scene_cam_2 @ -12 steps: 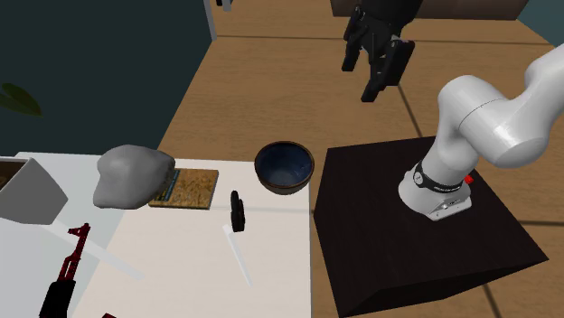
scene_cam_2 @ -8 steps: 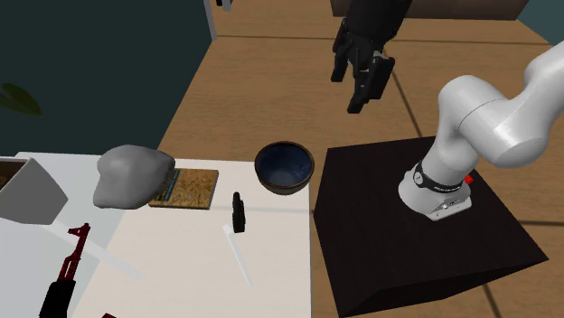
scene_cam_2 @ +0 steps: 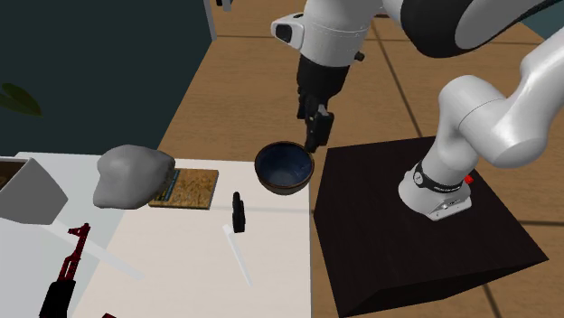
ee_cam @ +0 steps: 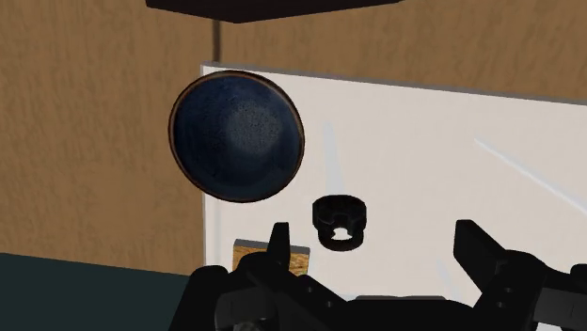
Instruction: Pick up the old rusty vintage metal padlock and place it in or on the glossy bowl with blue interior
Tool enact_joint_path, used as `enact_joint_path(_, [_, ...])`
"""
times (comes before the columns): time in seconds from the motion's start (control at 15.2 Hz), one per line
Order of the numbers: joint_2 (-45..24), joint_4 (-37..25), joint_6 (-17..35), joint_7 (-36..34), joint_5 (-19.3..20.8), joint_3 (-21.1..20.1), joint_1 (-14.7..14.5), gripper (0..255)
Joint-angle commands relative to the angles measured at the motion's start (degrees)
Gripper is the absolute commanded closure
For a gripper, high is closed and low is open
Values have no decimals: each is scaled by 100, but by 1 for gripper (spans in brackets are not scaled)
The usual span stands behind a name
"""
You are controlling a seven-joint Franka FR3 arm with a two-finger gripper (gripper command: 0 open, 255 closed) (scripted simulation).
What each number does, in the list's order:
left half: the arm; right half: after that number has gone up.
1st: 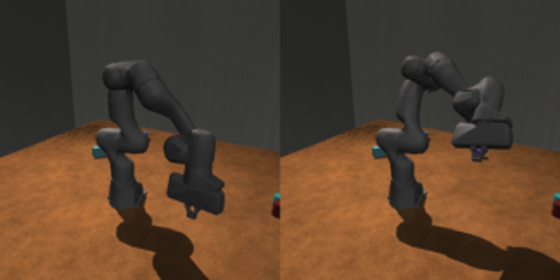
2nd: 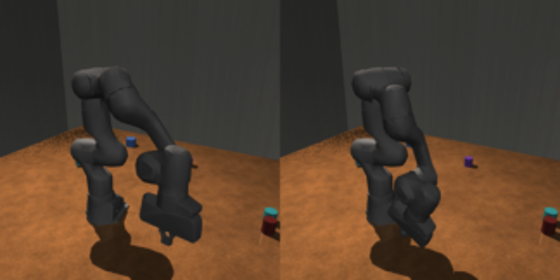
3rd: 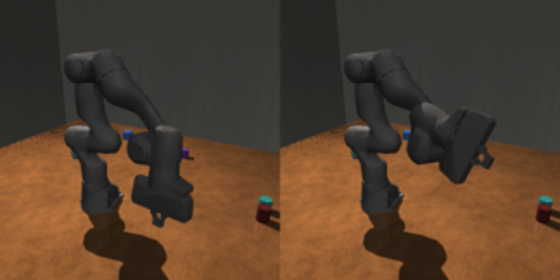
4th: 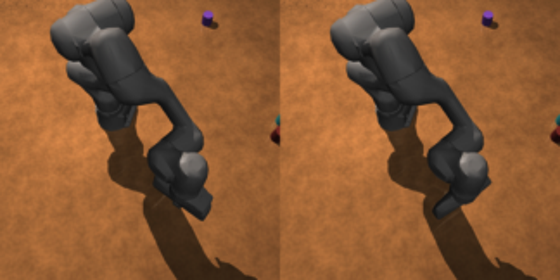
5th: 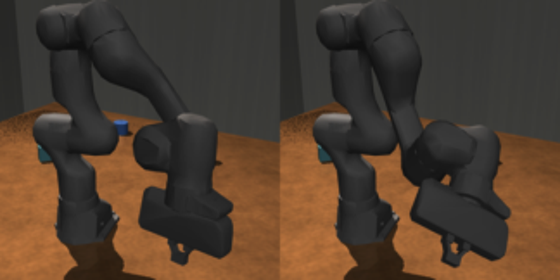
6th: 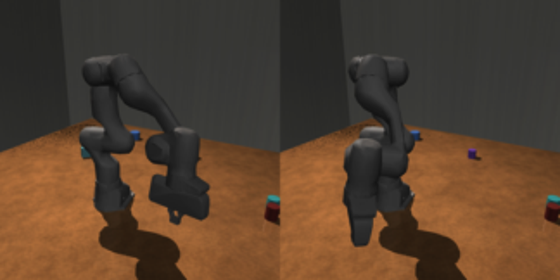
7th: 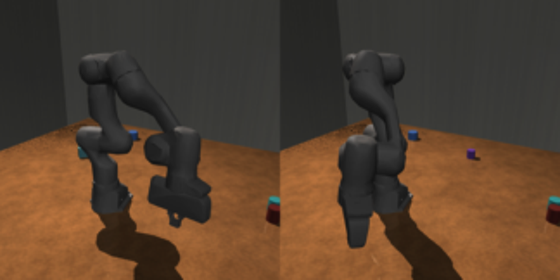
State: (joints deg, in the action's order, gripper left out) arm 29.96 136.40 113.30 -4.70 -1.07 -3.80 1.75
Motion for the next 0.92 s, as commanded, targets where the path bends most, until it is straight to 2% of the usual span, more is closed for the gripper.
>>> enact_joint_path(0.0, [-446, -59, 363, -126, 30, -47, 44, 0])
enact_joint_path(0.4, [-1706, -374, 1208, -571, 177, -189, 148, 0])
enact_joint_path(0.86, [-3260, -1081, 1922, -1137, 484, -240, 213, 0])
